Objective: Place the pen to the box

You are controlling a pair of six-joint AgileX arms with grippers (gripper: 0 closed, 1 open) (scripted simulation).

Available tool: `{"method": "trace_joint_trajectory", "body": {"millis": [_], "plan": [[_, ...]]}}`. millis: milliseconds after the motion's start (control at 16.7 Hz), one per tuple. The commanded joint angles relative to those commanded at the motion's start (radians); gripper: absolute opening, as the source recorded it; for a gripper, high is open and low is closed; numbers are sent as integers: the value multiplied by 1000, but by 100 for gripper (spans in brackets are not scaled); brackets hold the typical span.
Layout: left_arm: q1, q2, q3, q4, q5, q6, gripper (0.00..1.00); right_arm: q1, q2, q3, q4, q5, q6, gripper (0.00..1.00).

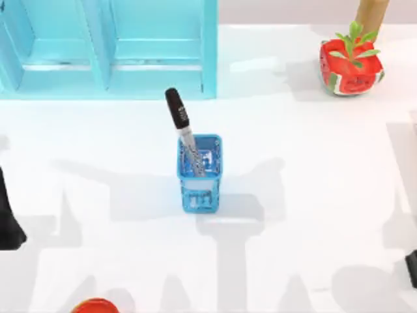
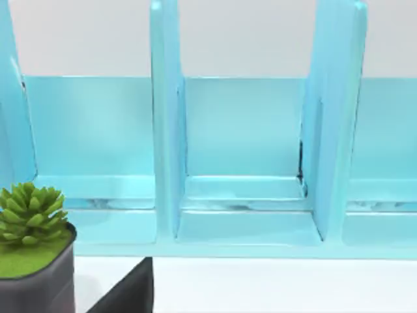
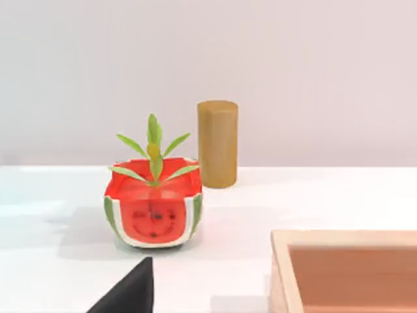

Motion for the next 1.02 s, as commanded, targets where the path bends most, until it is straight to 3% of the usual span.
{"method": "trace_joint_trajectory", "body": {"millis": [420, 1020], "plan": [[0, 0, 0, 0, 0, 0, 100, 78, 161, 97, 21, -36, 0, 100], [0, 0, 0, 0, 0, 0, 100, 401, 1086, 567, 167, -186, 40, 100]]}}
